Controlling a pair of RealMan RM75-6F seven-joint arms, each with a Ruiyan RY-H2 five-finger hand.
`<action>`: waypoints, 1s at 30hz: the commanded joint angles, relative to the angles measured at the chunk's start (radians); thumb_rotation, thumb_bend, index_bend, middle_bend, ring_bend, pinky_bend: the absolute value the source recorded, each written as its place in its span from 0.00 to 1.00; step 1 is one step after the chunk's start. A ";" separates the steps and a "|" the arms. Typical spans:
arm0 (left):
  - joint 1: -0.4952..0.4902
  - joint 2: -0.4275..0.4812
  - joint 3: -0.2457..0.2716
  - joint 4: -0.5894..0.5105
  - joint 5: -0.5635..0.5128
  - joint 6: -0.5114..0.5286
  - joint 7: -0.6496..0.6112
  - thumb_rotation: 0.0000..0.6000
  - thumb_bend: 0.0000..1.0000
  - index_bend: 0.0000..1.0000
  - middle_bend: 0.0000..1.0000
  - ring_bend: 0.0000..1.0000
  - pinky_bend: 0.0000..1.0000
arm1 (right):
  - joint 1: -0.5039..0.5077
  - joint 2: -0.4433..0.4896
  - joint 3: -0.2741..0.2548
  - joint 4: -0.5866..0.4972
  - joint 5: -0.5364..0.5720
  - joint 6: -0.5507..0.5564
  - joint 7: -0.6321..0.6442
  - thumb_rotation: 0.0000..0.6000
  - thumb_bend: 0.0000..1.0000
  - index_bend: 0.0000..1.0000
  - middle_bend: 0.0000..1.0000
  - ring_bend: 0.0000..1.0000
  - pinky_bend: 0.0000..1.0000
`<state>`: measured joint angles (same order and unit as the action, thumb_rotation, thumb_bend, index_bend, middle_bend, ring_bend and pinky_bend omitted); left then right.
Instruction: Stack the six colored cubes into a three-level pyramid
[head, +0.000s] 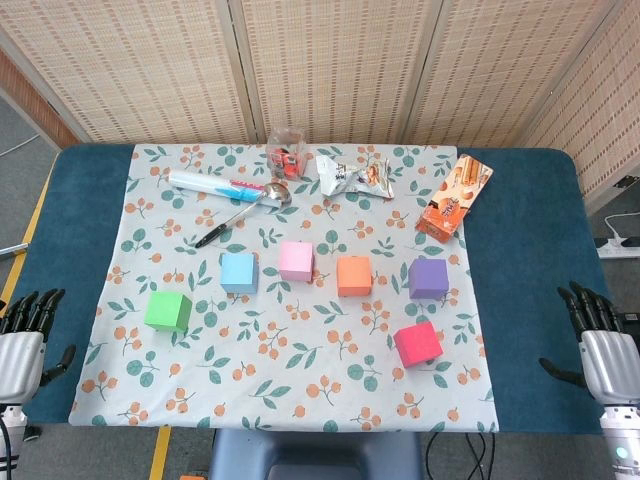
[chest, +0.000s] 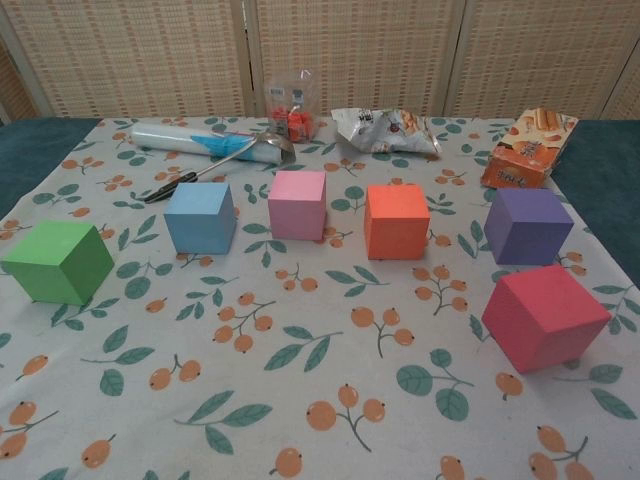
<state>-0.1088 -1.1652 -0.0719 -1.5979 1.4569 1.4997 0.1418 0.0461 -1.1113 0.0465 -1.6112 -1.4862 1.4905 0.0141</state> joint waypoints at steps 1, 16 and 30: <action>-0.001 -0.006 0.000 0.003 0.001 0.000 -0.006 1.00 0.35 0.07 0.10 0.06 0.09 | 0.000 0.007 -0.001 -0.005 -0.006 0.000 0.004 1.00 0.00 0.00 0.11 0.03 0.18; -0.189 0.030 -0.088 -0.019 0.020 -0.197 -0.077 1.00 0.36 0.12 0.12 0.08 0.11 | 0.021 0.066 0.019 -0.051 -0.065 0.026 0.010 1.00 0.00 0.00 0.11 0.03 0.18; -0.596 -0.106 -0.193 0.178 -0.218 -0.747 -0.078 1.00 0.36 0.07 0.09 0.08 0.12 | 0.043 0.092 0.033 -0.085 -0.060 0.008 0.003 1.00 0.00 0.00 0.11 0.03 0.18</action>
<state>-0.6322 -1.2243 -0.2474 -1.4790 1.3029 0.8379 0.0441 0.0881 -1.0185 0.0798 -1.6971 -1.5470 1.4996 0.0165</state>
